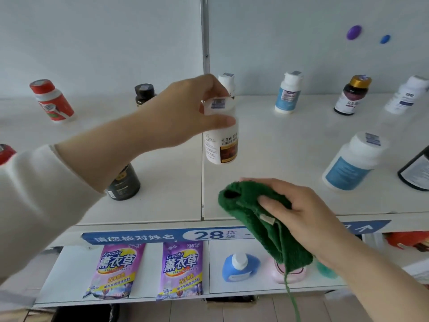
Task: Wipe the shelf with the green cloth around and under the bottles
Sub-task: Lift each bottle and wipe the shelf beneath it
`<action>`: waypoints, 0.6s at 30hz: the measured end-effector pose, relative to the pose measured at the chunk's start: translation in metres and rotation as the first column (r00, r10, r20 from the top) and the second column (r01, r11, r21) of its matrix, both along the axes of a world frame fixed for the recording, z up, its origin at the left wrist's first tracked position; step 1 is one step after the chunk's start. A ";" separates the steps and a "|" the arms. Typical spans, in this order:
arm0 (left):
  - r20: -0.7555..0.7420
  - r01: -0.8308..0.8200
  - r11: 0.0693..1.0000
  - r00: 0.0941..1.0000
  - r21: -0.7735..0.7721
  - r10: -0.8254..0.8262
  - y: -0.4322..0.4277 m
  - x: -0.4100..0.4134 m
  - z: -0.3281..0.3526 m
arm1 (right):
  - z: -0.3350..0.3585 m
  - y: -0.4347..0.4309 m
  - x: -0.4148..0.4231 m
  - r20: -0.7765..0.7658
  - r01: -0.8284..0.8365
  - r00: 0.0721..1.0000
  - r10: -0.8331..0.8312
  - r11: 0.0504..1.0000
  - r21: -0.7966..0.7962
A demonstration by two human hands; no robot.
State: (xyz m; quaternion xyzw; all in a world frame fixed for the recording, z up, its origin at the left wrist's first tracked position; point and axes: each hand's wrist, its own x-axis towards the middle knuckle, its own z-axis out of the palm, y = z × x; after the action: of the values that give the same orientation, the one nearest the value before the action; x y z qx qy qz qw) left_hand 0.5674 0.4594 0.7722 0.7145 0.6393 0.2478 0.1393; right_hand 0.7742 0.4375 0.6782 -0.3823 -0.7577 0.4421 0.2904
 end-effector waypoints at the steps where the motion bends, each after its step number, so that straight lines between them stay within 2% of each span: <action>1: 0.001 0.000 1.000 1.000 -0.020 0.000 0.001 0.002 -0.005 | 0.000 0.003 0.005 -0.052 0.099 0.994 -0.100 0.995 -0.012; 5: -0.023 -0.002 0.995 1.000 -0.104 0.000 0.006 0.009 -0.022 | -0.001 0.017 0.012 -0.185 0.377 0.900 -0.396 0.917 -0.127; 8: -0.018 -0.015 0.988 1.000 -0.153 0.012 0.008 0.014 -0.031 | 0.007 0.033 0.001 -0.272 0.449 0.808 -0.523 0.845 -0.289; 10: -0.013 0.001 0.987 1.000 -0.163 -0.003 0.007 0.017 -0.036 | 0.015 0.046 -0.009 -0.292 0.464 0.781 -0.553 0.825 -0.323; 15: 0.002 0.086 0.978 0.996 -0.190 -0.088 0.005 0.023 -0.040 | 0.030 0.092 -0.035 -0.263 0.547 0.771 -0.579 0.815 -0.191; 18: 0.003 0.124 0.960 0.992 -0.251 -0.128 0.005 0.017 -0.036 | 0.030 0.127 -0.043 -0.175 0.589 0.786 -0.593 0.804 -0.080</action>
State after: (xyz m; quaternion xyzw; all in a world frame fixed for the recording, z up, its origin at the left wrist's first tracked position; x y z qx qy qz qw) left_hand 0.5839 0.4648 0.7361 0.7321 0.6196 0.1510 0.2396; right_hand 0.7312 0.5646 0.7081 -0.5586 -0.5638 0.3718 0.4815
